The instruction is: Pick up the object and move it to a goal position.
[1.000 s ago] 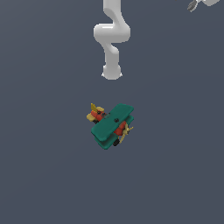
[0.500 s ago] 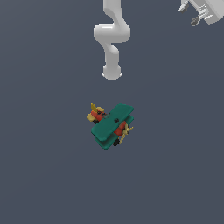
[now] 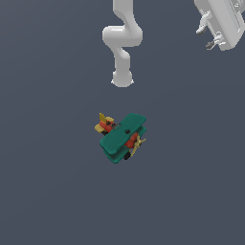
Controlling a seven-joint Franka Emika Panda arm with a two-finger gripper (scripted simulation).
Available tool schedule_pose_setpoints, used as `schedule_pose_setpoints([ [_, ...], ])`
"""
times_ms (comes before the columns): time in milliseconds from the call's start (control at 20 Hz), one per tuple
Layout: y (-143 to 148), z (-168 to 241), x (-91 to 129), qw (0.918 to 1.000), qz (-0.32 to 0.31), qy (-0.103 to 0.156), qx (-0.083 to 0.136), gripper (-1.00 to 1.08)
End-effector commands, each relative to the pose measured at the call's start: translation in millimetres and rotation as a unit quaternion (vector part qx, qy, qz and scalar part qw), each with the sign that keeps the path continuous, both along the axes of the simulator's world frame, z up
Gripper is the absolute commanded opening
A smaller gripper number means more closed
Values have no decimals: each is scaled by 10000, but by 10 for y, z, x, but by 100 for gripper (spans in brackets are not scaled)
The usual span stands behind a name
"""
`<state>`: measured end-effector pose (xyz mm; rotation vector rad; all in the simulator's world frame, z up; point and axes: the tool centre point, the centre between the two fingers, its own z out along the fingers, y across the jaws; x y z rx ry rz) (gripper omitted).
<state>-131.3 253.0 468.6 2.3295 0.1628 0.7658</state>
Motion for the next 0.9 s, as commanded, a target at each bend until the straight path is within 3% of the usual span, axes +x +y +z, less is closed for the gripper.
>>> schedule_pose_setpoints([
  [0, 21, -150, 34, 9998, -54, 17, -187, 28],
  [450, -14, -773, 178, 9958, -286, 172, -854, 28],
  [850, -197, -1405, 310, 9874, -536, 393, -1439, 28],
])
